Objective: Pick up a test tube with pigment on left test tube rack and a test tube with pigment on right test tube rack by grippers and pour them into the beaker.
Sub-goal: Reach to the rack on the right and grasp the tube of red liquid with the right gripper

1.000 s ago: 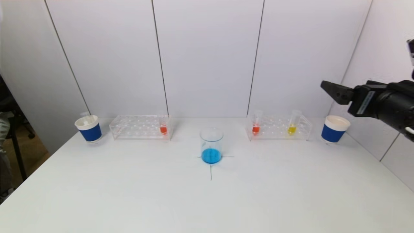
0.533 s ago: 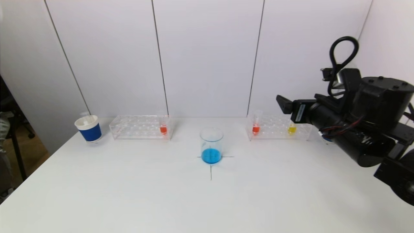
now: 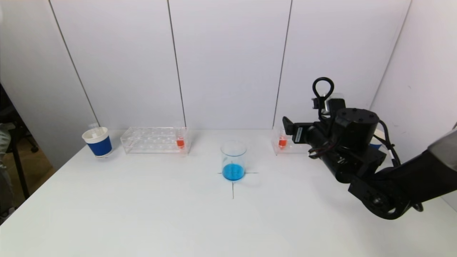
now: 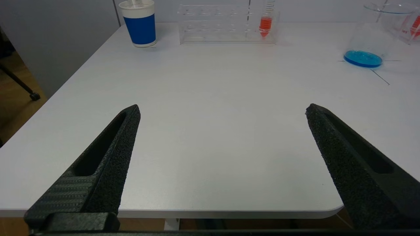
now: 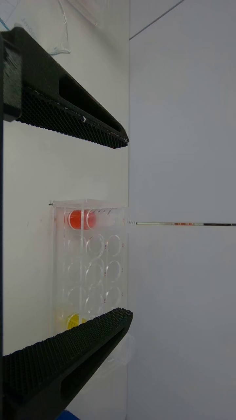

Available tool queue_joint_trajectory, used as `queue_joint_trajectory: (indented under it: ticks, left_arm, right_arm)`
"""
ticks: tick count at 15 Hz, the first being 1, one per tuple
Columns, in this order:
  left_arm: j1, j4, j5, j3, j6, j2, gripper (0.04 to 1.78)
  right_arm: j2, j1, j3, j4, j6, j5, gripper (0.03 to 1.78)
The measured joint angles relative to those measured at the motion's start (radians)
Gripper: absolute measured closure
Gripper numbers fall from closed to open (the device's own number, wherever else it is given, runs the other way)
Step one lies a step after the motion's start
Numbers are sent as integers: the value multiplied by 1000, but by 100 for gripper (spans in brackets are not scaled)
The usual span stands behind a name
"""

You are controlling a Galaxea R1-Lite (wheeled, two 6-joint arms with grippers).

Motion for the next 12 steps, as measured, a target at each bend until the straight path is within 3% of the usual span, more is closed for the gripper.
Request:
queue_joint_trajectory:
  ticks: [12]
  left_arm:
    - [0, 0, 0, 0, 0, 0, 6]
  right_arm:
    - [243, -6, -141, -85, -5, -36, 4]
